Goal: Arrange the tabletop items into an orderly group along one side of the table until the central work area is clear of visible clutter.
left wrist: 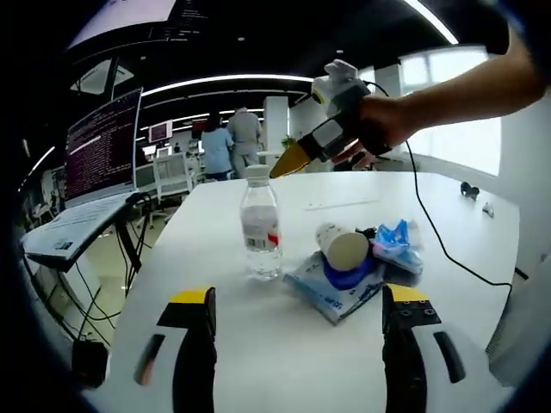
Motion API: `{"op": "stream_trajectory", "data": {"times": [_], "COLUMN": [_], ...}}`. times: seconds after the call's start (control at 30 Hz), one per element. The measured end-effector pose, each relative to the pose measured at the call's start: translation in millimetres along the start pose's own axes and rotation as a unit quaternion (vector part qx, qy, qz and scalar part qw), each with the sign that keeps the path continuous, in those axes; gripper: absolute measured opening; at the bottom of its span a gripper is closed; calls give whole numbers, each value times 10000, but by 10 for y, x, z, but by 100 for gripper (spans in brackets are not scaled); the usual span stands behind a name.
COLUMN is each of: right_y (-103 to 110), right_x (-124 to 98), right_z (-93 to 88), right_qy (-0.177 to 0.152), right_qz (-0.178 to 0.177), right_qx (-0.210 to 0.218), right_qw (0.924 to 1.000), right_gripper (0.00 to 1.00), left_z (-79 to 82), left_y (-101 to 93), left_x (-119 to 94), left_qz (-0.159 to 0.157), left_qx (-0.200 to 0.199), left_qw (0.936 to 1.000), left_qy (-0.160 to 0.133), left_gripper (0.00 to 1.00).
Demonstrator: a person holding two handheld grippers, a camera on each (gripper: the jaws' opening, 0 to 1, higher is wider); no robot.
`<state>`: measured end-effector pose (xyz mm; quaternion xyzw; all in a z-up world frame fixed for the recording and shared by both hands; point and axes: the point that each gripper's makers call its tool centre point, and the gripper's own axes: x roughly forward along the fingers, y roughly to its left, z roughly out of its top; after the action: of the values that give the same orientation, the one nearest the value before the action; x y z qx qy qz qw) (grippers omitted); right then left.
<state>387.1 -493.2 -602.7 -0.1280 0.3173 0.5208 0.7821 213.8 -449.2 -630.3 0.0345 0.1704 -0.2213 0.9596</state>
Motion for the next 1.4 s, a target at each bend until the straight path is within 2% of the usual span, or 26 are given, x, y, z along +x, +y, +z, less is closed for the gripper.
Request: {"op": "stream_trajectory", "data": {"times": [0.17, 0.37, 0.6, 0.67, 0.77, 0.83, 0.9, 1.0, 1.1, 1.13, 1.3, 1.4], "right_y": [31, 86, 133, 87, 107, 178, 230, 230, 289, 293, 277, 285], "right_x": [81, 140, 209, 258, 290, 310, 325, 355, 397, 400, 450, 477], "right_z": [-98, -173, -250, -276, -340, -367, -434, -420, -374, -379, -445, -503], "right_qy": [305, 487, 699, 802, 1018, 1070, 1285, 1303, 1144, 1173, 1352, 1400], "right_qz": [25, 185, 327, 399, 513, 755, 918, 952, 1250, 1315, 1459, 1571], "right_qx": [-310, -575, -852, -961, -1349, -1515, -1683, -1835, -1924, -1960, -2225, -2268], "right_qw": [9991, 9970, 9934, 9913, 9843, 9797, 9730, 9697, 9666, 9646, 9544, 9509], "right_gripper": [65, 69, 78, 80, 83, 85, 88, 90, 96, 95, 96, 96], "left_z": [93, 107, 130, 137, 186, 201, 195, 183, 145, 147, 165, 236], "left_y": [7, -8, -74, -86, -134, -184, -237, -339, -395, -408, -447, -467], "left_x": [-121, -257, -376, -393, -456, -487, -505, -533, -508, -500, -525, -582], "left_qz": [122, 295, 389, 393, 408, 366, 347, 319, 239, 217, 199, 278], "left_qx": [12, -4, 32, 58, 107, 88, 106, 197, 489, 496, 363, 51], "left_qw": [9999, 9995, 9992, 9992, 9990, 9992, 9992, 9992, 9985, 9985, 9991, 9994], "left_qy": [-113, -140, -132, -106, -131, -157, -148, -123, 31, 33, -10, -202], "left_gripper": [80, 81, 83, 84, 85, 86, 88, 90, 90, 91, 94, 94]}}
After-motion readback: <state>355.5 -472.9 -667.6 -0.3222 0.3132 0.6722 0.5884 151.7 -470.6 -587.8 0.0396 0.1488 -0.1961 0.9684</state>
